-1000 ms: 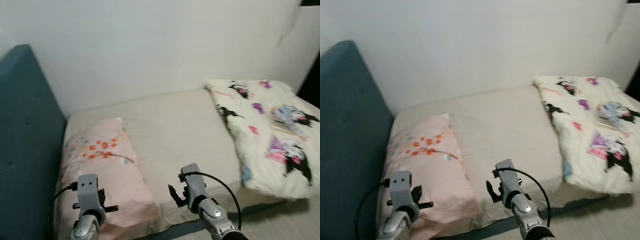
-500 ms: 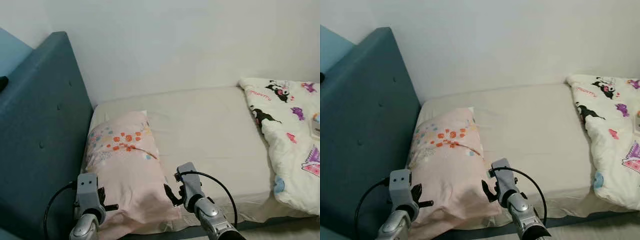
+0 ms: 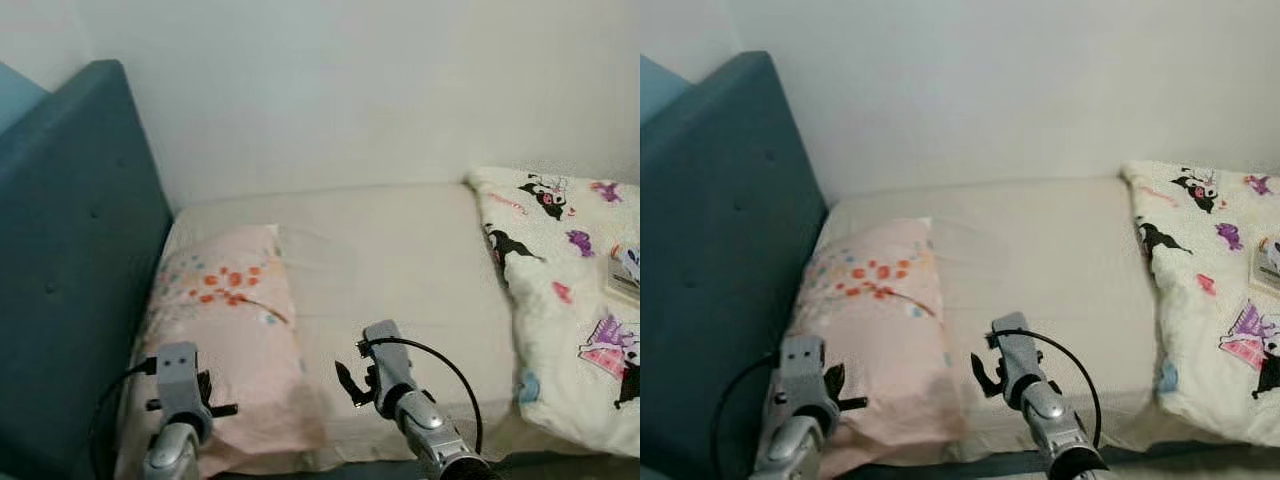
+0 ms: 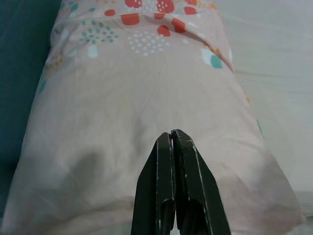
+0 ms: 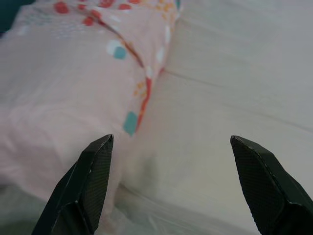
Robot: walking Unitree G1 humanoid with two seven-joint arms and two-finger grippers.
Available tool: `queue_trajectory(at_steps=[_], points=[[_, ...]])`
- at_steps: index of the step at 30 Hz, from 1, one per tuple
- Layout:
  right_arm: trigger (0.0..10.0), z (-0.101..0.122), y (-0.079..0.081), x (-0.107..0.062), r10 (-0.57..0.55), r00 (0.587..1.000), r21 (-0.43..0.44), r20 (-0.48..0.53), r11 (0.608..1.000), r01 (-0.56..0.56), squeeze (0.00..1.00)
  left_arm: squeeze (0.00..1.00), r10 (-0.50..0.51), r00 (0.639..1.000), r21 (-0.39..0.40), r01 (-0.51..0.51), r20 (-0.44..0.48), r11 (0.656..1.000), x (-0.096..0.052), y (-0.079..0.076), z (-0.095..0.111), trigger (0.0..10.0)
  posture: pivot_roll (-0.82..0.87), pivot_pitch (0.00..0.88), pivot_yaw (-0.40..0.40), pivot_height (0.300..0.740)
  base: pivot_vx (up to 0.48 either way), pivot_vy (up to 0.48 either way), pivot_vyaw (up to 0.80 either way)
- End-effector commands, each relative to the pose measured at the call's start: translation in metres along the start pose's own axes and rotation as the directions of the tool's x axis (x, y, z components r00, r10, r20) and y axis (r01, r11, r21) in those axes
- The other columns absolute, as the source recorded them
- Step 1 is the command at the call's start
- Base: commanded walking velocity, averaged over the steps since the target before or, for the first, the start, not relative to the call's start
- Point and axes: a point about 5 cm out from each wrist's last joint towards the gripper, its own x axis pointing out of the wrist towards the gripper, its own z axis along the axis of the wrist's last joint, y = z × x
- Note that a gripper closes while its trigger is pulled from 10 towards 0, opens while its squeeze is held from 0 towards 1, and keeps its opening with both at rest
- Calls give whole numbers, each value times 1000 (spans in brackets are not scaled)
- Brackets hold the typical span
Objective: Clean up the room
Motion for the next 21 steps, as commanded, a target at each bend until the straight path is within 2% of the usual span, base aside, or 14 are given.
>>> queue_trajectory(at_steps=[1, 10, 13, 18, 21], points=[[10000, -5, 4, -1, 9, 1000, 13, -14, 1000, -9, 0, 0, 21, 1000, -6, -21, -8, 1000, -2, 6, -3, 10000, 18, 59, -8, 740, 0, 0, 0], [10000, -5, 3, -1, 4, 1000, 12, -15, 1000, -4, 0, 0, -20, 1000, 63, 20, -3, 998, -1, 3, -1, 10000, 20, 66, -10, 740, 0, 0, 0], [10000, -5, 2, -2, -3, 1000, 19, -13, 1000, 3, 0, 0, -81, 997, 126, 78, 18, 989, -1, -2, 1, 10000, 19, 66, -9, 740, 0, 0, 0], [10000, -5, 2, -2, -7, 1000, 21, -11, 1000, 7, 0, 0, -118, 992, 139, 112, 37, 984, -2, -6, 3, 10000, 19, 68, -7, 740, 0, 0, 0], [10000, -5, 2, -2, -7, 1000, 21, -10, 1000, 8, 0, 0, -123, 992, 140, 116, 39, 983, -1, -6, 4, 10000, 19, 69, -6, 740, 0, 262, 0]])
